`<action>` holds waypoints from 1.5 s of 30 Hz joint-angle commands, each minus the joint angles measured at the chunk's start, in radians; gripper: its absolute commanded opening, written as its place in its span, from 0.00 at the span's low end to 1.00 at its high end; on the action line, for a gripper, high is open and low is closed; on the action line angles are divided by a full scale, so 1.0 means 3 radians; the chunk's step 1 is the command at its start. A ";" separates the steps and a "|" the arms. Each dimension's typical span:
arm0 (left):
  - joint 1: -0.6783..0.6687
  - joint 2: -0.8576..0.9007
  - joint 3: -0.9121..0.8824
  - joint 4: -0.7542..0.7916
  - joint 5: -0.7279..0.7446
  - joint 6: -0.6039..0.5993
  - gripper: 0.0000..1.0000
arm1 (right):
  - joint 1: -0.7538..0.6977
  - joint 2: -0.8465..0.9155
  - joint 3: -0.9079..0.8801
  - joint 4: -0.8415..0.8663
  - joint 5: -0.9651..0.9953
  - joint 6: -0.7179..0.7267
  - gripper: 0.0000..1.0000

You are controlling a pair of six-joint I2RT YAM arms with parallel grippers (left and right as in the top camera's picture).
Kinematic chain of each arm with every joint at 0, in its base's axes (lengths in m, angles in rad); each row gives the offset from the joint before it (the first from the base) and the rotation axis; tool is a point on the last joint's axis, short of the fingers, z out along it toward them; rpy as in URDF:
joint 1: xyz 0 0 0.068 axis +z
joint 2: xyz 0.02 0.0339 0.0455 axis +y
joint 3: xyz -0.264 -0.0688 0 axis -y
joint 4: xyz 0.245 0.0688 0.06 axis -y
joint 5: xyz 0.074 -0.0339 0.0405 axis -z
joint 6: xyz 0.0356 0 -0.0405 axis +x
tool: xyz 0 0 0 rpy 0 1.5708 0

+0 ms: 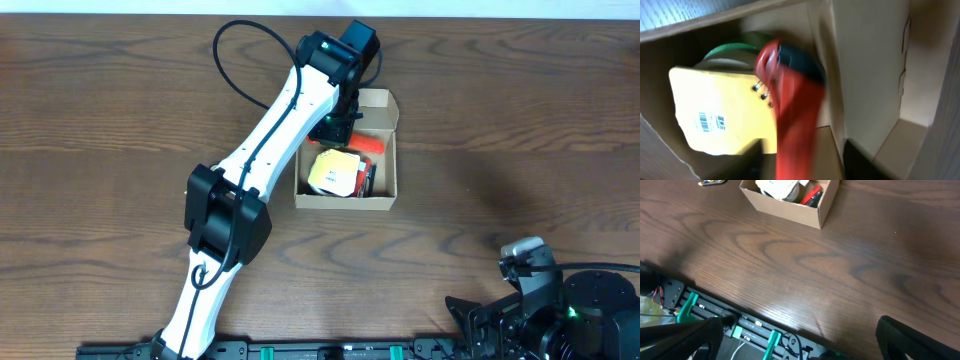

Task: Pack container
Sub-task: 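Carry the red box cutter into the box and release it, then move the left gripper to the correction tape roller and grasp it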

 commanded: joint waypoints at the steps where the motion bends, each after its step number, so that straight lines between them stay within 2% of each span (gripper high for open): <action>1: -0.0014 0.0017 -0.0004 -0.0005 -0.0100 -0.0009 0.70 | 0.0036 -0.0011 0.0003 0.0001 0.0032 0.0037 0.99; 10: 0.0031 -0.0034 0.0000 0.0243 -0.0081 0.0964 0.92 | 0.0036 -0.0011 0.0003 0.0001 0.0032 0.0037 0.99; 14: 0.0051 -0.0178 0.0000 0.0243 -0.0212 0.1108 0.95 | 0.0037 -0.0011 0.0003 0.0001 0.0032 0.0037 0.99; 16: 0.0066 -0.0303 0.0000 0.0228 -0.0404 0.1310 0.98 | 0.0037 -0.0011 0.0003 0.0001 0.0032 0.0037 0.99; 18: 0.0085 -0.0449 0.0000 0.0198 -0.0652 0.1615 0.96 | 0.0037 -0.0011 0.0003 0.0001 0.0032 0.0037 0.99; 22: 0.0126 -0.0754 0.0000 0.0099 -0.1207 0.2541 0.95 | 0.0037 -0.0011 0.0003 0.0001 0.0032 0.0037 0.99; 25: 0.0136 -0.0910 0.0000 -0.0022 -0.1564 0.3531 0.96 | 0.0036 -0.0011 0.0003 0.0001 0.0032 0.0037 0.99; 27: 0.0161 -0.0955 0.0000 -0.0179 -0.1614 0.4200 0.95 | 0.0036 -0.0011 0.0003 0.0001 0.0032 0.0037 0.99; 29: 0.0206 -0.0969 0.0000 -0.0426 -0.1625 0.4575 0.95 | 0.0036 -0.0011 0.0003 0.0001 0.0032 0.0037 0.99; 30: 0.0234 -0.0969 0.0000 -0.0561 -0.1642 0.4663 0.95 | 0.0037 -0.0011 0.0003 0.0001 0.0032 0.0037 0.99; 36: 0.0500 -0.1091 -0.0037 -0.0931 -0.1517 0.4601 0.95 | 0.0037 -0.0011 0.0003 0.0001 0.0032 0.0037 0.99; 39: 0.0573 -0.1321 -0.0287 -0.0790 -0.1420 0.4849 0.95 | 0.0037 -0.0011 0.0003 0.0001 0.0032 0.0037 0.99; 45: 0.0594 -0.2206 -0.1820 0.0000 -0.1471 0.5773 0.95 | 0.0037 -0.0011 0.0003 0.0001 0.0032 0.0037 0.99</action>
